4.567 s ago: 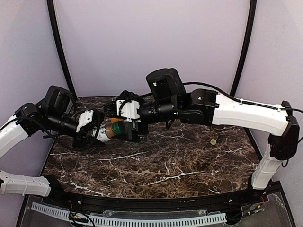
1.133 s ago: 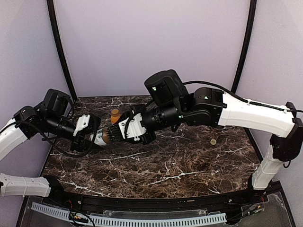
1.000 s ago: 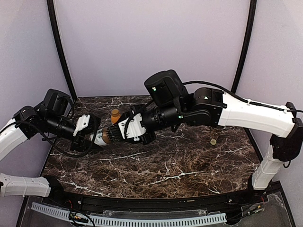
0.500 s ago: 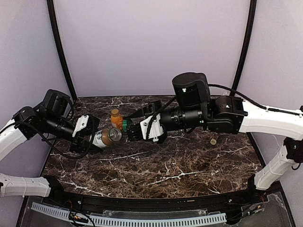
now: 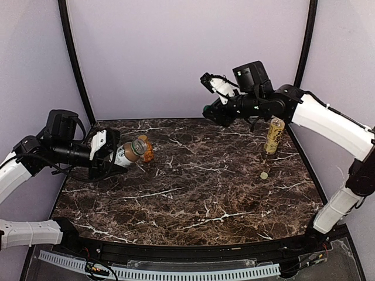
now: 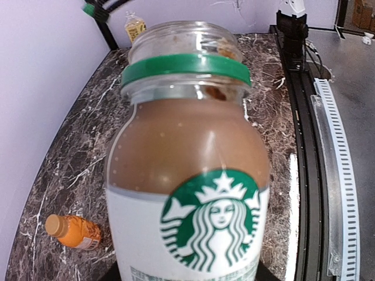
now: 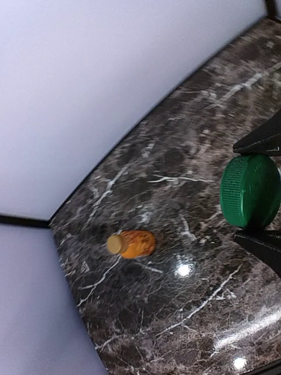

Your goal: Unscrew the bottle caps

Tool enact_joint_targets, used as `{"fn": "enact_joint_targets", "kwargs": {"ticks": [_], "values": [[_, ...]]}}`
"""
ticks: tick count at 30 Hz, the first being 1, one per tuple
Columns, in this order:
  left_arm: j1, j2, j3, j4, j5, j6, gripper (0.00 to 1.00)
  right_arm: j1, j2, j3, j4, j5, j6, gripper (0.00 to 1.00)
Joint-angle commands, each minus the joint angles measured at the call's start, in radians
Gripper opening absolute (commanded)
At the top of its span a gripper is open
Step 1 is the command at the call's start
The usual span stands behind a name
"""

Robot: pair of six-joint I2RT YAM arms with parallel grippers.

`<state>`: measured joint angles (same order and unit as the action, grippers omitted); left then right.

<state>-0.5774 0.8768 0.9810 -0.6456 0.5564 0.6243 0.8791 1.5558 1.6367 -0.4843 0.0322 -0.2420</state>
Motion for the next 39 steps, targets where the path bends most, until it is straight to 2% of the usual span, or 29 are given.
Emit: {"fn": "enact_joint_targets", "kwargs": {"ticks": [1, 4, 12, 23, 27, 28, 31, 33, 36, 37, 38, 39], "values": [[0.020, -0.021, -0.025, 0.082, -0.038, -0.071, 0.09, -0.109, 0.102, -0.092, -0.396, 0.042, 0.468, 0.00], [0.023, -0.024, -0.031, 0.080, -0.020, -0.077, 0.11, -0.171, 0.143, -0.214, -0.397, -0.056, 0.526, 0.00], [0.034, -0.034, -0.036, 0.076, -0.013, -0.080, 0.12, -0.244, 0.314, -0.313, -0.382, -0.037, 0.509, 0.00], [0.039, -0.043, -0.047, 0.078, -0.008, -0.072, 0.14, -0.343, 0.345, -0.398, -0.255, -0.035, 0.496, 0.00], [0.039, -0.047, -0.047, 0.077, -0.012, -0.073, 0.14, -0.347, 0.381, -0.391, -0.245, -0.036, 0.488, 0.09], [0.039, -0.047, -0.045, 0.076, -0.013, -0.073, 0.14, -0.347, 0.387, -0.390, -0.243, -0.036, 0.488, 0.13], [0.040, -0.044, -0.040, 0.076, -0.008, -0.073, 0.14, -0.347, 0.386, -0.380, -0.247, -0.036, 0.494, 0.43], [0.040, -0.041, -0.036, 0.076, -0.001, -0.073, 0.15, -0.345, 0.371, -0.363, -0.264, -0.038, 0.506, 0.54], [0.040, -0.037, -0.030, 0.075, 0.013, -0.075, 0.15, -0.338, 0.334, -0.294, -0.318, -0.049, 0.517, 0.65], [0.040, -0.034, -0.028, 0.076, 0.022, -0.077, 0.15, -0.328, 0.313, -0.264, -0.327, -0.052, 0.507, 0.92], [0.040, -0.034, -0.023, 0.078, 0.027, -0.079, 0.15, -0.313, 0.290, -0.238, -0.328, -0.058, 0.491, 0.98], [0.040, -0.033, -0.021, 0.084, 0.039, -0.085, 0.15, -0.296, 0.268, -0.204, -0.328, -0.056, 0.475, 0.98]]}}
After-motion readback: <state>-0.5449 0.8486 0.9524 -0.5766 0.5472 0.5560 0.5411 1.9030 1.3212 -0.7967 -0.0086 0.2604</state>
